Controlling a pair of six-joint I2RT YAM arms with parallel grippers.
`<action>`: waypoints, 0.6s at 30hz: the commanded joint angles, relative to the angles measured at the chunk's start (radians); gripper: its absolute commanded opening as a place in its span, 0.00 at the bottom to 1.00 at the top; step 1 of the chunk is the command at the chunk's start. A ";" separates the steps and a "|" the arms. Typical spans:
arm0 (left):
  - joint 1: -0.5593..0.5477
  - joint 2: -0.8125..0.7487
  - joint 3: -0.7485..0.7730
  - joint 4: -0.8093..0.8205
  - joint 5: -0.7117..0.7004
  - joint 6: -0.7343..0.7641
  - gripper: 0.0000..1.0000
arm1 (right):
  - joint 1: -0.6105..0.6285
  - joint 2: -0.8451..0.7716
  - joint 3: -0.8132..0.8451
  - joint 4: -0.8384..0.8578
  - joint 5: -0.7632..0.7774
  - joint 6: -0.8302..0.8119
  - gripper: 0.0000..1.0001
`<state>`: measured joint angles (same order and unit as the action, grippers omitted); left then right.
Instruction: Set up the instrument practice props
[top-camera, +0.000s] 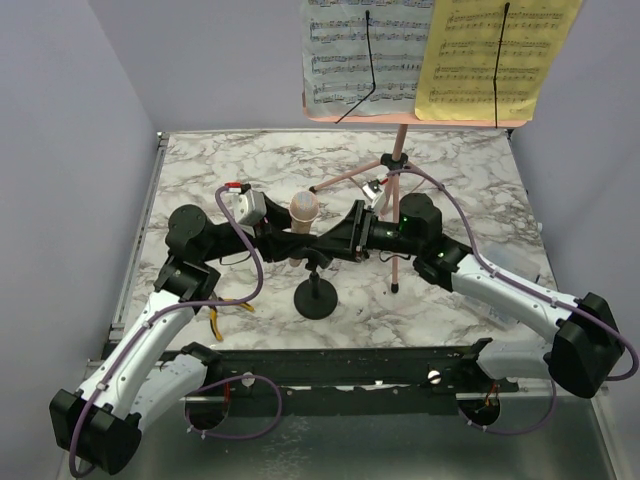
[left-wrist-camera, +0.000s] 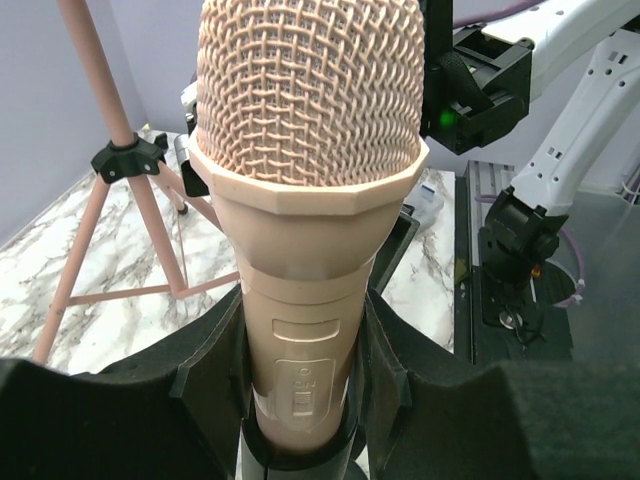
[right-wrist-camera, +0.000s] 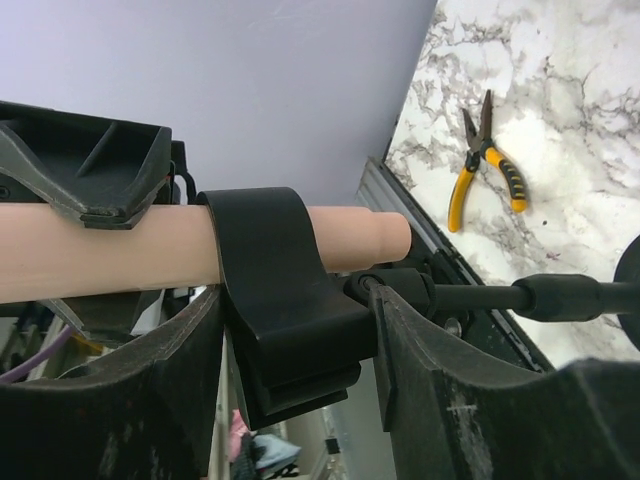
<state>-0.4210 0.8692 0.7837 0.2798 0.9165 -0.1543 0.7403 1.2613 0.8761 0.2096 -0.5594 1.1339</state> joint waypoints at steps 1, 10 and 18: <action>-0.002 -0.010 -0.042 -0.041 0.044 -0.013 0.00 | -0.001 -0.002 -0.069 0.049 -0.030 0.027 0.50; -0.002 -0.005 -0.044 -0.041 0.040 -0.026 0.04 | -0.001 0.016 -0.105 0.095 -0.029 0.045 0.29; -0.002 -0.044 -0.049 -0.050 -0.018 -0.043 0.56 | -0.001 -0.012 -0.156 0.153 0.017 0.085 0.13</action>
<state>-0.4210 0.8516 0.7597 0.2901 0.9203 -0.1528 0.7376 1.2575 0.7681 0.4011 -0.5686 1.2148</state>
